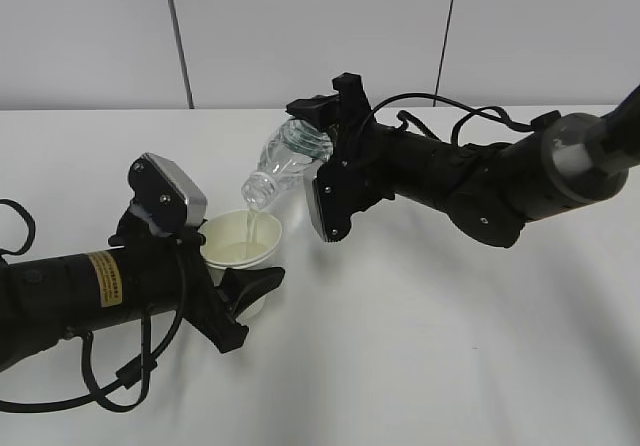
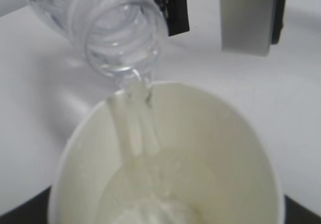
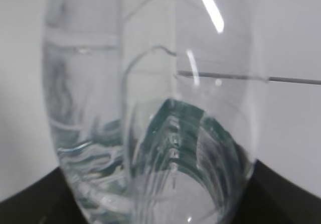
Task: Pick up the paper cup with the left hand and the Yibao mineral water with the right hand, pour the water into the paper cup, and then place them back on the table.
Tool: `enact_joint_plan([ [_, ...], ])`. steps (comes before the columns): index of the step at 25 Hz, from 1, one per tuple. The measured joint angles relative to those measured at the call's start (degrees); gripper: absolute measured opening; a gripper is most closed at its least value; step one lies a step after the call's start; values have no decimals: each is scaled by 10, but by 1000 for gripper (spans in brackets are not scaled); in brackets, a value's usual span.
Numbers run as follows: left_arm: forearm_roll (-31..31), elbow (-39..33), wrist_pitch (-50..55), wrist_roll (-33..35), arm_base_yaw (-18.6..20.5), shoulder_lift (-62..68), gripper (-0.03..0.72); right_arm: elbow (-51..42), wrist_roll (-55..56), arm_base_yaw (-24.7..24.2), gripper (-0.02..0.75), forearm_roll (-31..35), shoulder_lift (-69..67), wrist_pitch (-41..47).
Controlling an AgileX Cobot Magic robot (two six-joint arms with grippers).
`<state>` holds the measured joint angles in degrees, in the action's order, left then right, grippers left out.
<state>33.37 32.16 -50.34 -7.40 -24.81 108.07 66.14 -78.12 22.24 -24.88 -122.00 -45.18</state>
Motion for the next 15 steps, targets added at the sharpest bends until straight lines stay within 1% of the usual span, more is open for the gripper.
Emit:
enact_joint_plan([
  [8,-1,0,2,0,0,0,423,0,9,0,469,0,0,0],
  [11,-14,0,1,0,0,0,423,0,54,0,469,0,0,0],
  [15,-26,0,-15,0,0,0,423,0,147,0,469,1,0,-9],
])
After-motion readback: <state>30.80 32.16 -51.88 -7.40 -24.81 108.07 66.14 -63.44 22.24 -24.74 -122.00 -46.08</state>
